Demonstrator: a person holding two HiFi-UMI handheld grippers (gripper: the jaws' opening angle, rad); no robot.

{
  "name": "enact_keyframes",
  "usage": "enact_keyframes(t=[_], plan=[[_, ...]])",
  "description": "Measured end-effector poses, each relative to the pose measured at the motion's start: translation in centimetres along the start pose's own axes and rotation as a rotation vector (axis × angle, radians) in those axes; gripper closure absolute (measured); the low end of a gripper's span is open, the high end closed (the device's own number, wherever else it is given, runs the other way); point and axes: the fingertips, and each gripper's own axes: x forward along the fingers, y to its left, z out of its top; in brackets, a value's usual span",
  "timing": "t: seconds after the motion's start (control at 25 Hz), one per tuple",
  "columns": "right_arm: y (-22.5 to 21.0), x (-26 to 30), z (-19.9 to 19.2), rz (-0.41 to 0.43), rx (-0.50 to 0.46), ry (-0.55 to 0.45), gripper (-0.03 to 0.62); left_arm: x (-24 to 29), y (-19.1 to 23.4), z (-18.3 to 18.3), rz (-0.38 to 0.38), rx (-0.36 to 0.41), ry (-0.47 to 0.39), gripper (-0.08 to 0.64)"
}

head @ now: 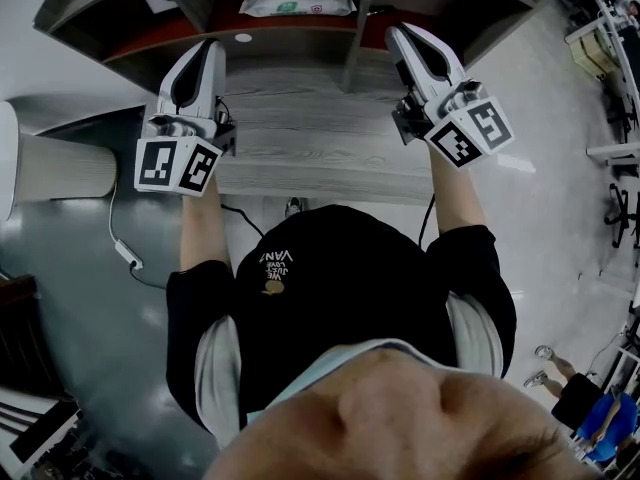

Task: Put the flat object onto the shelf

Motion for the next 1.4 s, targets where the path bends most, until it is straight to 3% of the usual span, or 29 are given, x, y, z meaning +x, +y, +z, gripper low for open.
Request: enact_keyframes(t=[0.4, 1.4], plan=[[0.2, -1.9, -3.0, 0.011, 0.085, 0.040, 0.592, -1.8, -1.7, -3.1, 0.040, -0.065, 0.046, 0.559], [1.3, -5.8, -8.5, 0.022, 0.193, 0.146, 0.592, -6.5, -4.7, -8.7, 0.117, -0.154, 0.158, 0.560]])
